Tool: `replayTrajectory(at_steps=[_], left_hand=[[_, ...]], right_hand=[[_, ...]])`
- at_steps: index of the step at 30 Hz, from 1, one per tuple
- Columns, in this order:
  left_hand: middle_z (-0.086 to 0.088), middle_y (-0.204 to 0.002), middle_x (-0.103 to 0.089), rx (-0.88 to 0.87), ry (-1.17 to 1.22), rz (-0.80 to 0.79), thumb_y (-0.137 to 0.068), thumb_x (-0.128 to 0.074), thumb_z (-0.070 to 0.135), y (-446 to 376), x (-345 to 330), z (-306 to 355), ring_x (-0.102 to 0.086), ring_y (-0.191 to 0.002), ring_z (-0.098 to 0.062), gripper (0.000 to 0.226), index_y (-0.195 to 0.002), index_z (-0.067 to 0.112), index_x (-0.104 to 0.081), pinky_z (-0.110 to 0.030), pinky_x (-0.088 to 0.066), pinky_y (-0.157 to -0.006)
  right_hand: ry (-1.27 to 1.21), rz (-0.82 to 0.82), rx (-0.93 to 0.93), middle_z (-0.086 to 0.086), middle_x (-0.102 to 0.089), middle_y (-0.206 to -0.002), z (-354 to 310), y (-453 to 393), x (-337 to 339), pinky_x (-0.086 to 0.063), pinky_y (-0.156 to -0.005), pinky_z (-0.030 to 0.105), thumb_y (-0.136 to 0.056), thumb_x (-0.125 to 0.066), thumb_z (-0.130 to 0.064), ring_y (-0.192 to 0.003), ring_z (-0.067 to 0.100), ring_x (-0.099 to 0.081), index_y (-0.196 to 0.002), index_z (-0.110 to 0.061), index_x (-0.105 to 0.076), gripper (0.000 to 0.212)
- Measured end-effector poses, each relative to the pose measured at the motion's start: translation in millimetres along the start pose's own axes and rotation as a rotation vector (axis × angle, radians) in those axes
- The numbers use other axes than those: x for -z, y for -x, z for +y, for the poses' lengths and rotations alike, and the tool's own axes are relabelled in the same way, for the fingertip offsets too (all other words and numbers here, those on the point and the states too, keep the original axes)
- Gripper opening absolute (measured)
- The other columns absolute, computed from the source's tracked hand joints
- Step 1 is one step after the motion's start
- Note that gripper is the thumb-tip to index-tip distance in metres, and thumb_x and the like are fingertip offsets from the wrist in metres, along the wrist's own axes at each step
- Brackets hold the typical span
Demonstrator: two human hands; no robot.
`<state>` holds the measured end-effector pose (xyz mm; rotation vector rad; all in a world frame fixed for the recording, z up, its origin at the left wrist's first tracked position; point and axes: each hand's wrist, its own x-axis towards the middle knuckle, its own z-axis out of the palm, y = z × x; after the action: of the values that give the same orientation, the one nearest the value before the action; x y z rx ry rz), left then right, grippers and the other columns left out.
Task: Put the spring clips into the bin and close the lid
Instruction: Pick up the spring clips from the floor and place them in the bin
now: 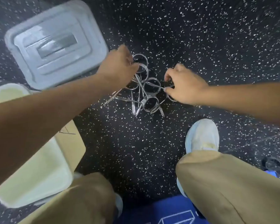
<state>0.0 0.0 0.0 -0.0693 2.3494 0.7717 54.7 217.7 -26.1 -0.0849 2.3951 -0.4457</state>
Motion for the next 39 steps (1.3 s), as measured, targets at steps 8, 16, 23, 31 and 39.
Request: replayTrajectory(at_steps=[8, 16, 23, 31, 39], left_hand=[[-0.007, -0.115, -0.065, -0.204, -0.200, 0.017, -0.097, -0.057, 0.036, -32.5, -20.8, -23.8, -0.063, -0.098, -0.027, 0.025, -0.114, 0.019, -0.064, -0.039, -0.052, -0.081], [0.000, -0.094, -0.060, -0.383, -0.265, -0.033, -0.095, -0.065, 0.040, -42.9, -13.9, -29.4, -0.056, -0.075, -0.010, 0.019, -0.098, 0.021, -0.062, -0.026, -0.039, -0.058], [0.007, -0.083, -0.066, -0.327, -0.220, -0.083, -0.094, -0.063, 0.044, -17.7, 5.0, -21.7, -0.062, -0.079, -0.010, 0.022, -0.091, 0.023, -0.059, -0.028, -0.046, -0.065], [-0.001, -0.073, -0.071, -0.192, -0.114, 0.113, -0.087, -0.070, 0.051, 27.7, 33.8, -14.3, -0.056, -0.055, -0.012, 0.030, -0.077, 0.023, -0.065, -0.036, -0.041, -0.050], [-0.008, -0.069, -0.075, -0.169, -0.045, 0.173, -0.075, -0.075, 0.056, 104.1, 69.6, -6.1, -0.064, -0.055, -0.027, 0.040, -0.070, 0.018, -0.065, -0.047, -0.054, -0.052]], right_hand=[[0.241, 0.027, 0.253, -0.004, -0.046, -0.108, 20.5, -18.1, -17.6, -0.036, -0.071, 0.028, -0.093, -0.061, -0.048, -0.097, 0.016, -0.048, -0.105, -0.022, -0.065, 0.029], [0.277, 0.002, 0.385, -0.009, -0.046, -0.109, 34.4, -24.8, -23.5, -0.034, -0.079, 0.027, -0.101, -0.040, -0.046, -0.102, 0.013, -0.042, -0.098, -0.027, -0.062, 0.029], [0.262, -0.026, 0.396, -0.016, -0.052, -0.089, 37.9, -11.8, -8.8, -0.040, -0.091, 0.033, -0.100, -0.023, -0.049, -0.091, 0.010, -0.045, -0.096, -0.035, -0.050, 0.031], [0.095, -0.038, 0.390, -0.011, -0.049, -0.084, 35.8, 9.6, 11.3, -0.048, -0.069, 0.035, -0.101, -0.027, -0.049, -0.075, 0.007, -0.052, -0.085, -0.031, -0.042, 0.028], [0.035, -0.062, 0.379, -0.002, -0.047, -0.085, 6.7, 35.9, 19.5, -0.049, -0.069, 0.039, -0.101, -0.024, -0.048, -0.074, 0.018, -0.051, -0.083, -0.031, -0.036, 0.028]])
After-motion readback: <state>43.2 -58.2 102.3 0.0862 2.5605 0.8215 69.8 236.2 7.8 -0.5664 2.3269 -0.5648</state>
